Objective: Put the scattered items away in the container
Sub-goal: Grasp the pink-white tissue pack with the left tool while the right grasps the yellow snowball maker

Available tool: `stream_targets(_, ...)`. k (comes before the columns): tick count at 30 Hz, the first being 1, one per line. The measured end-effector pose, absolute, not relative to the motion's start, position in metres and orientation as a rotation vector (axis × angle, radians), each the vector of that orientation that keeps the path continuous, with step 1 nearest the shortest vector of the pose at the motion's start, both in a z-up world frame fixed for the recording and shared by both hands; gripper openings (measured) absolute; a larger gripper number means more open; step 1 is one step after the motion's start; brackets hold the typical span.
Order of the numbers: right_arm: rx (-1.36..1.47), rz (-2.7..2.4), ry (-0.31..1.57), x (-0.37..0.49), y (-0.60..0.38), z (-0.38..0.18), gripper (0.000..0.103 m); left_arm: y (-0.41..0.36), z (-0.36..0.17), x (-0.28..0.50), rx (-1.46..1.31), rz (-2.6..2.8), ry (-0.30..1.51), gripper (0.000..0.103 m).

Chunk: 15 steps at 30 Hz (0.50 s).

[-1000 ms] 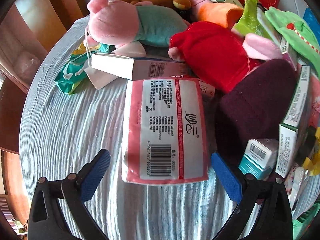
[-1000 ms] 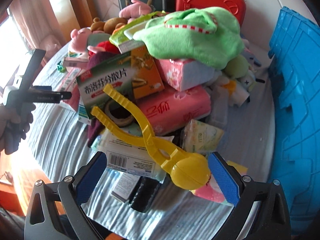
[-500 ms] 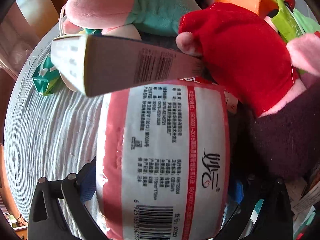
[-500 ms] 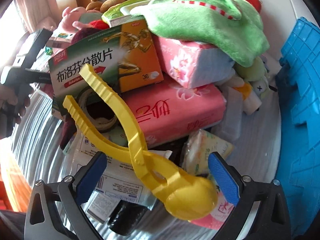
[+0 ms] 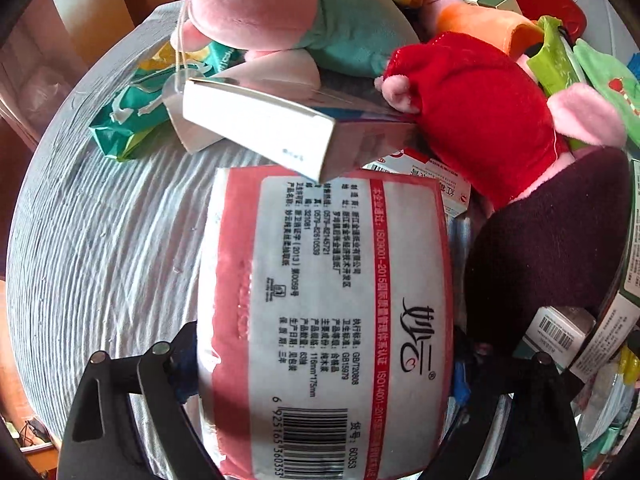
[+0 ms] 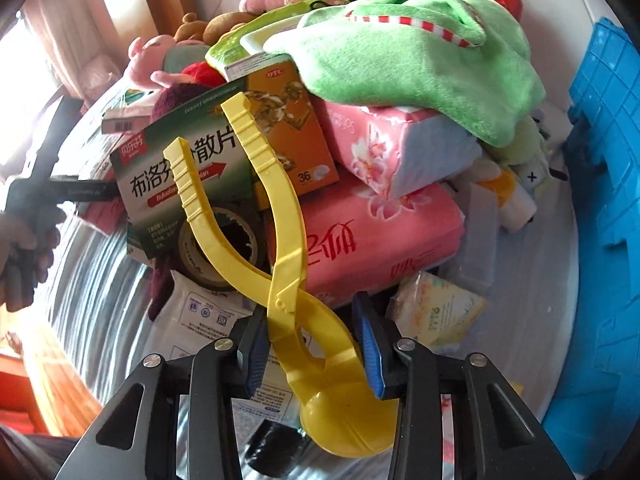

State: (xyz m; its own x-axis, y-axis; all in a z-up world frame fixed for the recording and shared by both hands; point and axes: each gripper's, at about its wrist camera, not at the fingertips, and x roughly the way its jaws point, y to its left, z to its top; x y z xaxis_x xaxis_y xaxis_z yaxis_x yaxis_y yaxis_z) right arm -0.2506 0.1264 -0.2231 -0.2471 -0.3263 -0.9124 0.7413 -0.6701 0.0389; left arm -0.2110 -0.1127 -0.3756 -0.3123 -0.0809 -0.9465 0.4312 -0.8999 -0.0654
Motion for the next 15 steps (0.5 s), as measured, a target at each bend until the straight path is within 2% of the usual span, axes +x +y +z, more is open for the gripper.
stream_targets(15,1.242,-2.016,0.486,-0.237,0.141,-0.174,0.035,-0.093,-0.325,-0.182,1.542,-2.334,0.388,0.091)
